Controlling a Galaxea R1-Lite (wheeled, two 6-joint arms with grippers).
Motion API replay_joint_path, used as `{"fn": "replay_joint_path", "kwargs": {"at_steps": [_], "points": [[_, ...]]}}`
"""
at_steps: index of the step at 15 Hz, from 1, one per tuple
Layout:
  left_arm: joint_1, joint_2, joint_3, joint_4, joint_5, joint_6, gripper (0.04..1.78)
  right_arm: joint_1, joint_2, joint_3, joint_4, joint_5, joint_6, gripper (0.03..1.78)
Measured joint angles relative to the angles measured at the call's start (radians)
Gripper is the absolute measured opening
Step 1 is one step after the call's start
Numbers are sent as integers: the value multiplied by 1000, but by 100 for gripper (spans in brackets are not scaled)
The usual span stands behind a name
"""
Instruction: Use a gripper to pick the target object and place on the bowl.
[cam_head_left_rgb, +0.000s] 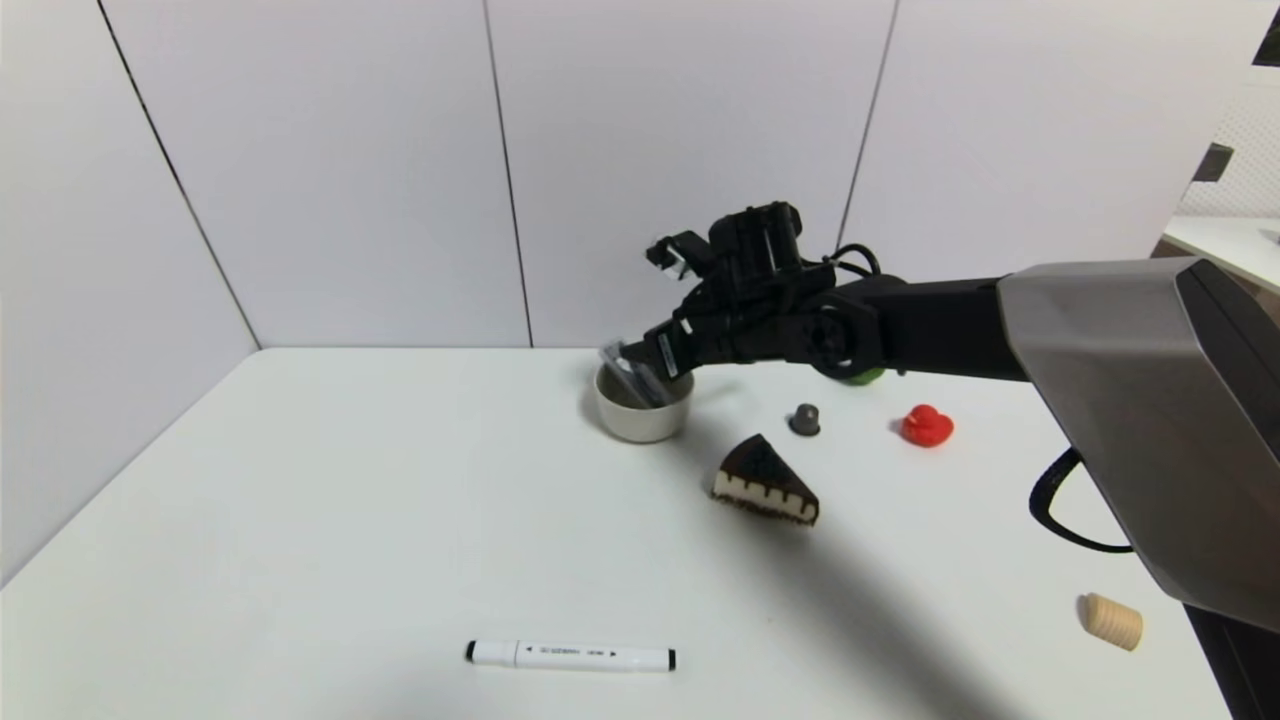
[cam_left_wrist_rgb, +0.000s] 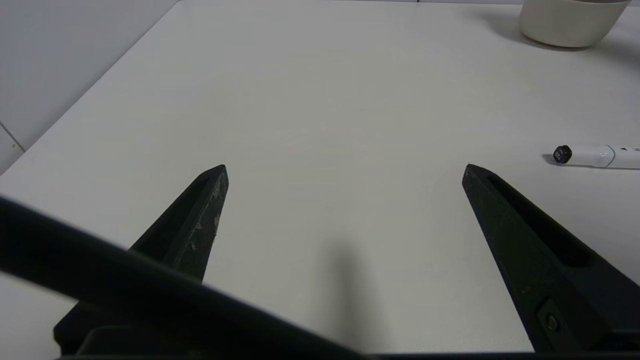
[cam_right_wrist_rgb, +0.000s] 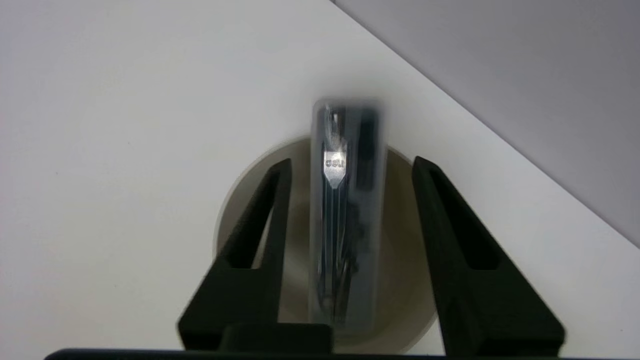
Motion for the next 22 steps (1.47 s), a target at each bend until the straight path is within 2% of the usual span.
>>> {"fn": "replay_joint_path", "kwargs": {"at_steps": [4, 6, 8, 12, 14, 18, 22], "points": [[0, 0, 0, 0, 0, 0, 169, 0, -16, 0, -1, -1, 4, 122], [0, 0, 0, 0, 0, 0, 169, -1, -50, 0, 0, -4, 33, 133], [0, 0, 0, 0, 0, 0, 169, -6, -118, 9, 20, -4, 76, 142], [0, 0, 0, 0, 0, 0, 169, -34, -339, 98, 75, 0, 102, 153], [0, 0, 0, 0, 0, 0, 169, -40, -492, 195, 82, 1, 111, 157], [0, 0, 0, 0, 0, 1, 169, -77, -832, 491, 111, 20, 113, 163], [0, 0, 0, 0, 0, 0, 169, -244, -1167, 757, 262, 82, 25, 166]]}}
